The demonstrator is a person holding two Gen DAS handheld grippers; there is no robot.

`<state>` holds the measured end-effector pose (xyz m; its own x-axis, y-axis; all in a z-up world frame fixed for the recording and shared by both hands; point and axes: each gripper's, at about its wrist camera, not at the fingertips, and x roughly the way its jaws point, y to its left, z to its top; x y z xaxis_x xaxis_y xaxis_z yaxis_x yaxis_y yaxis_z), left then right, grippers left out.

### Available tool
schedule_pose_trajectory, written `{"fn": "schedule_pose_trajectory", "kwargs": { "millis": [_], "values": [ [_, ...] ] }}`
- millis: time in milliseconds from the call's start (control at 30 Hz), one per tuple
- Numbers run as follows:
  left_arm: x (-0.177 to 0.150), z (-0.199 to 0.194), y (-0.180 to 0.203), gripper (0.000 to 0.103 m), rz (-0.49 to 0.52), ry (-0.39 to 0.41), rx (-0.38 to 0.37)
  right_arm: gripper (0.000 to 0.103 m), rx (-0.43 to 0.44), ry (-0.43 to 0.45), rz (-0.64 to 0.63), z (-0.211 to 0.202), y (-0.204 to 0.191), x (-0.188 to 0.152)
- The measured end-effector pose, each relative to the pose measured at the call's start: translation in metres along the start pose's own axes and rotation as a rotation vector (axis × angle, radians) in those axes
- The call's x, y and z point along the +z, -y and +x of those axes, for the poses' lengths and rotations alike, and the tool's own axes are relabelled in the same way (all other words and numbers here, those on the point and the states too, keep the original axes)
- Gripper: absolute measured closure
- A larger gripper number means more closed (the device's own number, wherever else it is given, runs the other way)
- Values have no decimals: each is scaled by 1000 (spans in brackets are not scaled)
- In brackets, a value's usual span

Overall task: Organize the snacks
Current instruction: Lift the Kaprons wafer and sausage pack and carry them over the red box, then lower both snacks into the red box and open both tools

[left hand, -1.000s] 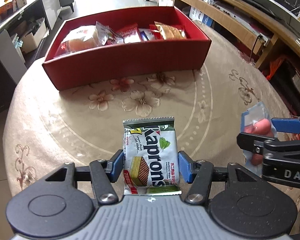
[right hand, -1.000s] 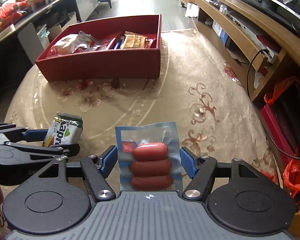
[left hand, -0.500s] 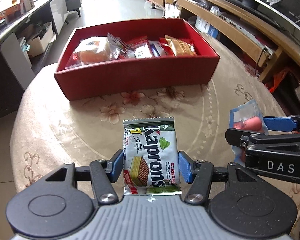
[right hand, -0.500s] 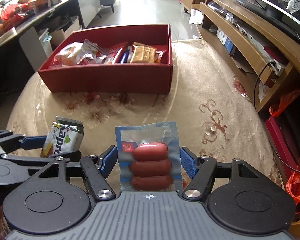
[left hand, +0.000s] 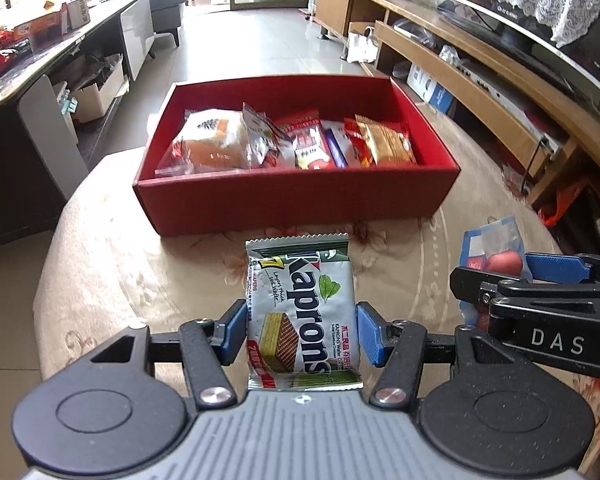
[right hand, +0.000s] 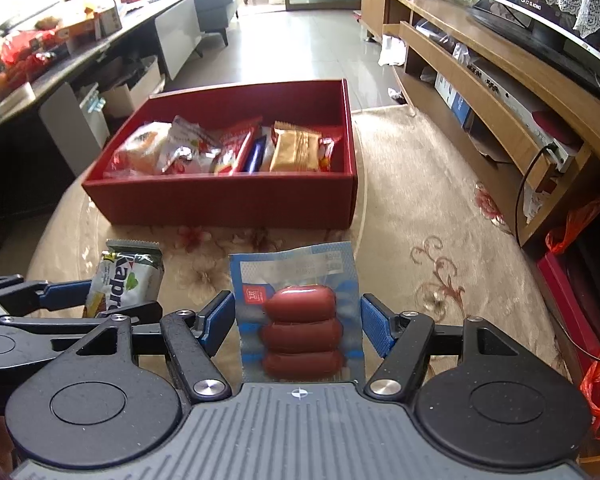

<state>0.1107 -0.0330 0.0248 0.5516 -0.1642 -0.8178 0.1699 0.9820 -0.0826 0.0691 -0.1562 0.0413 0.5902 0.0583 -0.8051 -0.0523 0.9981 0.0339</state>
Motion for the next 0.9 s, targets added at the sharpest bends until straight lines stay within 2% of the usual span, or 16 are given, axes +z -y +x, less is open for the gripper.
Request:
{"fn": "schedule_pose_trajectory", "kwargs": {
  "millis": [567,900],
  "values": [
    [64,9,-9,51,-49,91,42,29,20,96,44,11,1,57],
    [105,37,-19,51,-80,114,80,29,37,121,57,39,3,93]
  ]
}}
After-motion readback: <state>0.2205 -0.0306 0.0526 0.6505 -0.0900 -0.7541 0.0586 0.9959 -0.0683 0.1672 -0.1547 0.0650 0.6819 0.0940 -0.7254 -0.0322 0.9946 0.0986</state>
